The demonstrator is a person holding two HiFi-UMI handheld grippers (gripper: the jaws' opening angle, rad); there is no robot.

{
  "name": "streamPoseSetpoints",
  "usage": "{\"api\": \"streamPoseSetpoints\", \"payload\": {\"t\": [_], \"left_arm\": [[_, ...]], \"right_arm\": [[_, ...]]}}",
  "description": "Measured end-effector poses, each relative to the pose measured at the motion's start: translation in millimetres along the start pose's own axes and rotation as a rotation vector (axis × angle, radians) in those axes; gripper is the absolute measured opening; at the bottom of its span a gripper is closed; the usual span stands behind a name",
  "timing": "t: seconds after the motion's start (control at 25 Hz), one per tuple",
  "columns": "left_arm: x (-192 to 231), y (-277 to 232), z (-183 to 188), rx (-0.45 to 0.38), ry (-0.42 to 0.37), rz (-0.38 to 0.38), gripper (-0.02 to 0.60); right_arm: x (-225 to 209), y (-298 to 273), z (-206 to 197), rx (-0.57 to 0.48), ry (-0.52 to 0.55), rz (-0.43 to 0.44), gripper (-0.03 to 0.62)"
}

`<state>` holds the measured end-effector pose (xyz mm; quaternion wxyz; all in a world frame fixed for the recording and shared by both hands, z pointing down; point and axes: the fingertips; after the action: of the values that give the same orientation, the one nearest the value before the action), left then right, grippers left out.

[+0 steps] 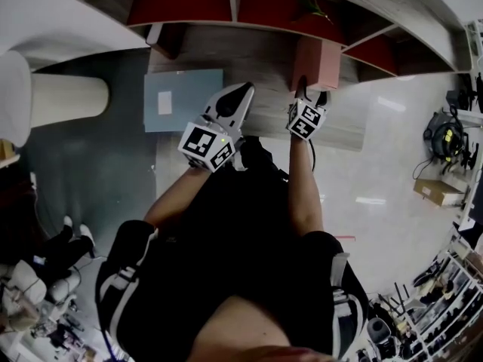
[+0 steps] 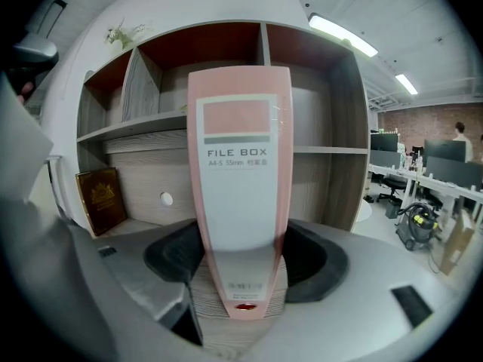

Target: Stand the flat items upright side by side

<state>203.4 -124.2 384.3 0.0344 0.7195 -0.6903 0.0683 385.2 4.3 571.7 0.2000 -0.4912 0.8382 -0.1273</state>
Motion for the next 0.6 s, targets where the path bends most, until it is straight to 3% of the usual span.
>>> {"api": "streamPoseSetpoints", "payload": {"t": [0.28,0.6], "left_arm": [[2,18,2,-0.017,-0.003,0.016,0.023],[-1,75,5,-0.039,-0.014,0.032,0.023]], "right_arm": [[-1,12,-20,0.064,0.004,-0.011,0.327],[16,71,-34,0.058,-0.014,0.003,0.325]]}}
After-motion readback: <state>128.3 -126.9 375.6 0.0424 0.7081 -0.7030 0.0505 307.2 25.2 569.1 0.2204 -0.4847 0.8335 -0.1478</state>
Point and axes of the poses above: the fingertips, and each gripper's own axes: y backward along the fingers, x to its left, z out of its top, and after that the axes turned 14 degrees about -y, right-handed
